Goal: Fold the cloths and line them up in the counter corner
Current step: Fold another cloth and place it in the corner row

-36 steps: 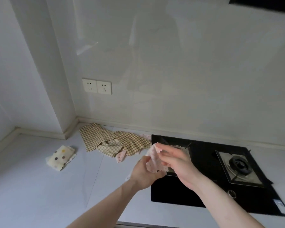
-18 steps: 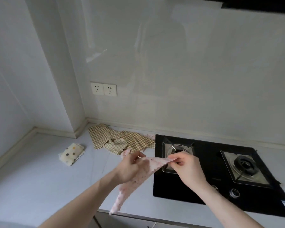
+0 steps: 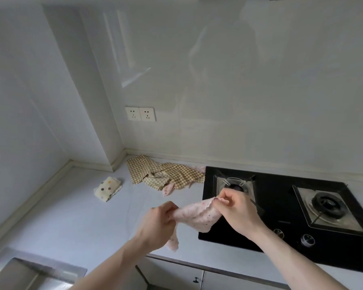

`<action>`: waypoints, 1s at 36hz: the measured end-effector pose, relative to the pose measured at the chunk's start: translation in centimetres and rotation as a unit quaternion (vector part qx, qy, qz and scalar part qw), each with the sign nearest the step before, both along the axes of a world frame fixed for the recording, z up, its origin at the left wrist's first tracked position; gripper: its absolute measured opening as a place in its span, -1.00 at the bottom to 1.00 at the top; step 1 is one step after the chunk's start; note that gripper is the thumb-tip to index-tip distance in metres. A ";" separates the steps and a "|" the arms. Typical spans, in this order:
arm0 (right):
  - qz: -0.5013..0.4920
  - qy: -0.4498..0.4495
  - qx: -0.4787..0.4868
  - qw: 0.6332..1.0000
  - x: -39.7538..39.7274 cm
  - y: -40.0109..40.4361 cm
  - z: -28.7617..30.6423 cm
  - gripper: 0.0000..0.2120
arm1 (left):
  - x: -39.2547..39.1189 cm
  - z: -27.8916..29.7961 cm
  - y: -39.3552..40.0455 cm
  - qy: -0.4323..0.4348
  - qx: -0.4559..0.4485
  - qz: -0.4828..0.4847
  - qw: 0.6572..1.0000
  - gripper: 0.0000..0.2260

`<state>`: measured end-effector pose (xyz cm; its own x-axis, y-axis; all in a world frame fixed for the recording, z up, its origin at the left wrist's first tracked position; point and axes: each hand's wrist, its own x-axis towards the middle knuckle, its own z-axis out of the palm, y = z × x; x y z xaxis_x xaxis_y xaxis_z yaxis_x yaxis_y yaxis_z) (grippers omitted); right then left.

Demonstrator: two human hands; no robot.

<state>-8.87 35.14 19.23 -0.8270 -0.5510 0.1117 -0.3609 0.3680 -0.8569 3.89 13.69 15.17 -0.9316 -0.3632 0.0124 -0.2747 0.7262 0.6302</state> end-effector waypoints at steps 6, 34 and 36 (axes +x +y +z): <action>0.032 -0.013 -0.047 0.998 1.3 -0.1 -1.2 -0.62 | 0.5 1.4 3.5 -0.079 0.147 -0.051 0.985 -0.49; -0.011 -0.043 -0.130 0.990 -4.3 -7.4 -17.8 -0.58 | -5.6 -16.9 -4.4 0.042 0.131 -0.071 0.988 -0.93; -0.016 -0.047 -0.132 0.990 -5.5 -7.9 -20.7 -0.58 | -6.3 -19.5 -6.1 0.054 0.152 -0.063 0.985 -0.95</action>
<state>-14.40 27.23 -1.42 -0.8566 -0.4871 0.1703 -0.2675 0.1370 -0.9538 -2.39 7.57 -4.36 -0.9690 -0.2461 0.0225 -0.1132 0.5230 0.8448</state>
